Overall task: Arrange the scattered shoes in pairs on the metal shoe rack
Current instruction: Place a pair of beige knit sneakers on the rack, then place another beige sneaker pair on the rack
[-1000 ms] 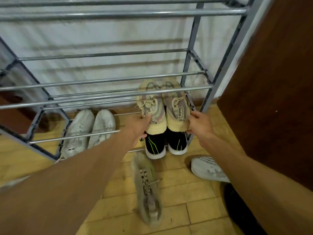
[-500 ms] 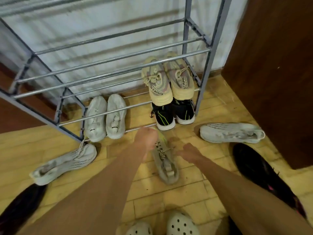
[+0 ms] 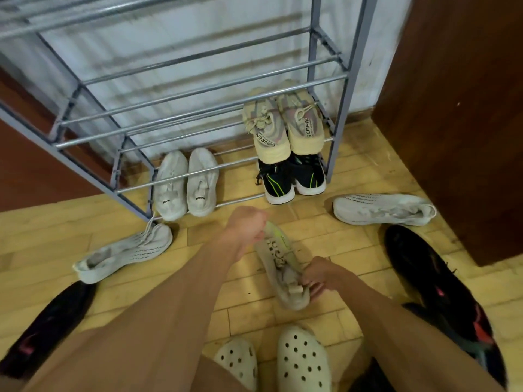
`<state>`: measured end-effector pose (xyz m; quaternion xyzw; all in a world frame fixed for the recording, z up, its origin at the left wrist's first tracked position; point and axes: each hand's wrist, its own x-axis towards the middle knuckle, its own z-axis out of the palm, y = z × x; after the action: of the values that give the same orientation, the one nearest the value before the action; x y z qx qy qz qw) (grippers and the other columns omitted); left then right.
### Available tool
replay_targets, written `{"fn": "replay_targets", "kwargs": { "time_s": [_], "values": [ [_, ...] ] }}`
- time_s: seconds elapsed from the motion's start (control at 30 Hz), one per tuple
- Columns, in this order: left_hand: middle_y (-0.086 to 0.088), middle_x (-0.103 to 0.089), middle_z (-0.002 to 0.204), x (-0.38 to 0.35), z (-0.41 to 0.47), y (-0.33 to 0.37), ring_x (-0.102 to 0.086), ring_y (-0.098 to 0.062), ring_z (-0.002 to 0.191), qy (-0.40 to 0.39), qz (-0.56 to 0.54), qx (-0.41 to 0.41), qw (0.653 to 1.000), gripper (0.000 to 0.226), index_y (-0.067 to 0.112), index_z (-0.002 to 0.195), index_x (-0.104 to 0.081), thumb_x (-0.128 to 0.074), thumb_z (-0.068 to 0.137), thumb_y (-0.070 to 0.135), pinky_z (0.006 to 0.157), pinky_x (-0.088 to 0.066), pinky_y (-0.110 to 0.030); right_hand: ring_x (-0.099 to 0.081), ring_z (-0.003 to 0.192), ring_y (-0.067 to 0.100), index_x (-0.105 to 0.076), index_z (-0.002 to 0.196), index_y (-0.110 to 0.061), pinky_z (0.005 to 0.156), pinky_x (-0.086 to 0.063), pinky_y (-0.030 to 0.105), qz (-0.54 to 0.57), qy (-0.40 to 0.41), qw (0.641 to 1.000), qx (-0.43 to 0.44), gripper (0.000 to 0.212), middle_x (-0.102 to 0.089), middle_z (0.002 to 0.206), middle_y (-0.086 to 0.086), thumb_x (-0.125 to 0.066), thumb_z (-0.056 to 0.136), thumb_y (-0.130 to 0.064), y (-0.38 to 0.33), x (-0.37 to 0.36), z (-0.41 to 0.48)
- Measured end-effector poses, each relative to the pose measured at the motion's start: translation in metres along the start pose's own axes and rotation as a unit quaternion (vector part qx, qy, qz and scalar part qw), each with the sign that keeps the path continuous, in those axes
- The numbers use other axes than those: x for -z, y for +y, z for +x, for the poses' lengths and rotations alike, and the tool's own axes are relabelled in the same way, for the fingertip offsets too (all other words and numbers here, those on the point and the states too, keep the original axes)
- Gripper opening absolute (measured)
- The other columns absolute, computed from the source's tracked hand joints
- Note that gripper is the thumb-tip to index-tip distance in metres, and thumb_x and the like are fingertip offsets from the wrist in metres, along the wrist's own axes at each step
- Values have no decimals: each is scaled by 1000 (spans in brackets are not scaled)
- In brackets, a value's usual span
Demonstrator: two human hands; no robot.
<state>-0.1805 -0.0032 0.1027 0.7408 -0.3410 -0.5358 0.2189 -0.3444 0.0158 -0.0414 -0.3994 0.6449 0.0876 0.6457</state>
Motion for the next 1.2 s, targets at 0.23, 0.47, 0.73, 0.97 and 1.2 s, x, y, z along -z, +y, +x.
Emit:
{"fn": "replay_targets", "kwargs": {
  "time_s": [0.23,0.47,0.73,0.97,1.2],
  "values": [
    [-14,-60,91,8,-33,8,-60,-28,85,-44,241,-77,966,17,2,85,-60,-47,88,11,76,-49,-37,-61,86,23,-50,116,-6,71,-60,39,-23,52,990,132,41,-58,96,8,-68,81,0,-8,45,-80],
    [-13,-59,115,69,-92,49,-57,-27,107,-89,439,-92,889,40,4,114,-62,-46,95,35,85,-43,-29,-57,73,13,-52,106,-12,59,-57,34,-49,139,937,317,35,-52,91,-1,-75,80,-7,-95,52,-186],
    [-6,-65,125,187,-167,51,-62,-25,112,33,-33,-178,983,36,16,118,-62,-64,87,36,95,-51,-37,-67,84,16,-51,126,-7,65,-62,34,-42,73,877,473,46,-62,99,3,-70,85,-9,-218,-19,-296],
    [-7,-72,103,287,-205,-1,-70,-20,87,174,-224,-213,935,32,7,115,-63,-69,83,6,70,-60,-29,-66,87,14,-54,132,-14,69,-62,32,-142,50,839,523,53,-64,94,-1,-69,85,-35,-293,-140,-328],
    [-7,-69,113,346,-212,-112,-67,-17,93,209,-225,-159,938,37,7,124,-60,-65,88,13,70,-56,-24,-69,94,18,-53,133,-15,71,-61,32,-246,-15,864,440,65,-68,114,3,-81,75,-22,-302,-261,-291]
  ]
}}
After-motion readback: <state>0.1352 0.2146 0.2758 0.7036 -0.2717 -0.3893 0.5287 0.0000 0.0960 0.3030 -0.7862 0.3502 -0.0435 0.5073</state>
